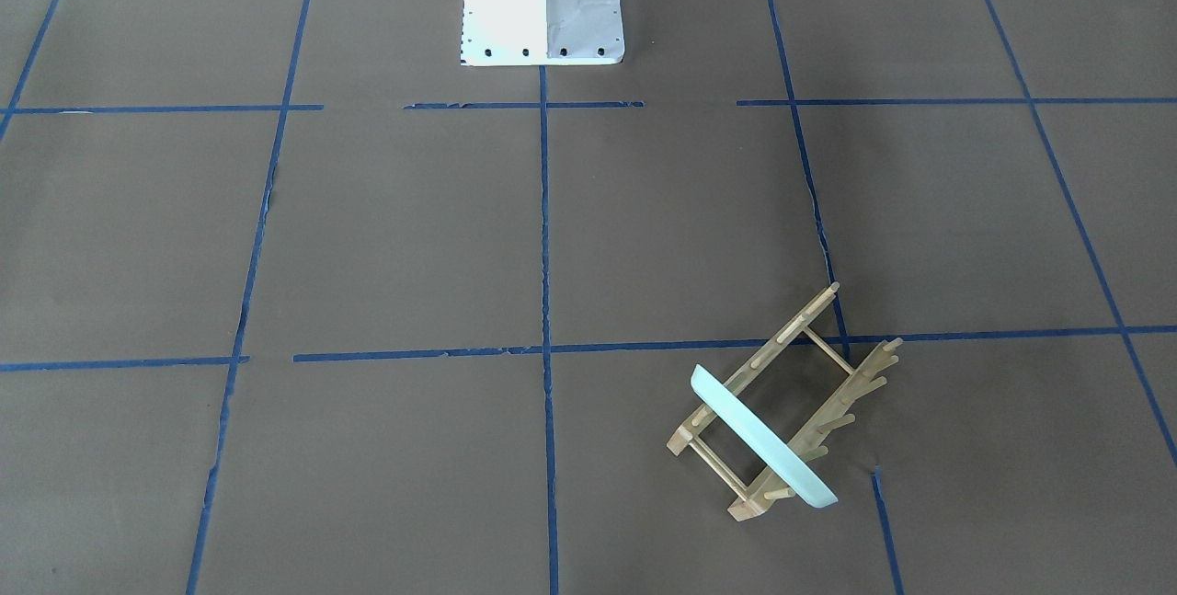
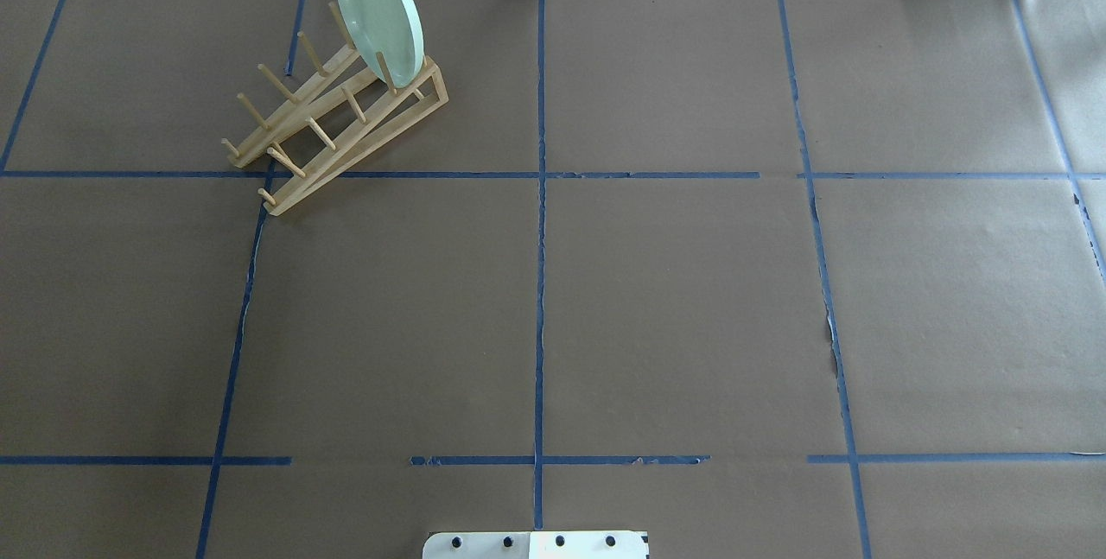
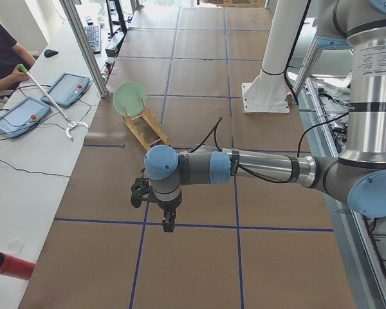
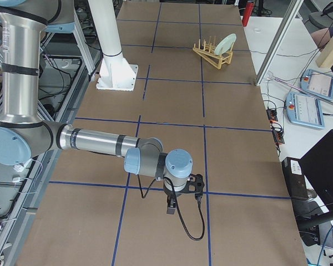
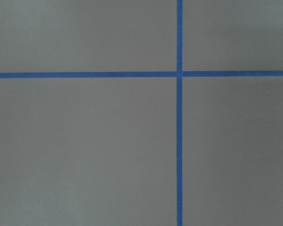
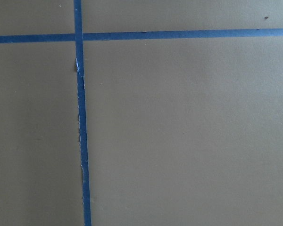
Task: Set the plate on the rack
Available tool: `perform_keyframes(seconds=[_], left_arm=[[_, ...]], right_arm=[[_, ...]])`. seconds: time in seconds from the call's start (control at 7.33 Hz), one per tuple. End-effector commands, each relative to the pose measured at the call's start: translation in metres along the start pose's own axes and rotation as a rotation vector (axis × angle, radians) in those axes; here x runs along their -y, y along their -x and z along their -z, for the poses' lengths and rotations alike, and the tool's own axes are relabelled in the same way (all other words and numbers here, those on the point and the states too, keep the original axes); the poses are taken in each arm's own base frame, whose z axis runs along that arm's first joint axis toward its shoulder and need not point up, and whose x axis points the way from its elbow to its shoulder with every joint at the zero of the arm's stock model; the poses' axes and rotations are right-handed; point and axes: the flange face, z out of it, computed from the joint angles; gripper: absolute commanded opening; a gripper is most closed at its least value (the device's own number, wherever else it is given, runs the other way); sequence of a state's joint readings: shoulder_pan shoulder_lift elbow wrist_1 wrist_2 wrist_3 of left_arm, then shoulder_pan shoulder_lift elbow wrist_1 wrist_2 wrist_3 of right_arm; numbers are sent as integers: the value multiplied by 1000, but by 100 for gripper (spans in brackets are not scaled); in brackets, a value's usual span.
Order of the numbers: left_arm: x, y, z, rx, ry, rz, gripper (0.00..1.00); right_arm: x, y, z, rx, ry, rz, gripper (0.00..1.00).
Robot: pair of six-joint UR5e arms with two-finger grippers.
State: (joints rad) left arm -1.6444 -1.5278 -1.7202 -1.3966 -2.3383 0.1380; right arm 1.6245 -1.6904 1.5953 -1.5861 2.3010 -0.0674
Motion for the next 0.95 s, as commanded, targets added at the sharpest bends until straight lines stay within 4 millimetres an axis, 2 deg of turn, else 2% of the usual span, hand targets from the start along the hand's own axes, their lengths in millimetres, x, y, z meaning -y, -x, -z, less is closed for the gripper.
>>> perform_keyframes(seconds=[0.0, 0.82], left_arm=[[0, 3, -4, -7, 7, -11, 100], [-2, -1, -2, -32, 6, -3, 100]], right_arm=[[0, 0, 0, 0, 0, 0, 100], [0, 0, 0, 0, 0, 0, 100]])
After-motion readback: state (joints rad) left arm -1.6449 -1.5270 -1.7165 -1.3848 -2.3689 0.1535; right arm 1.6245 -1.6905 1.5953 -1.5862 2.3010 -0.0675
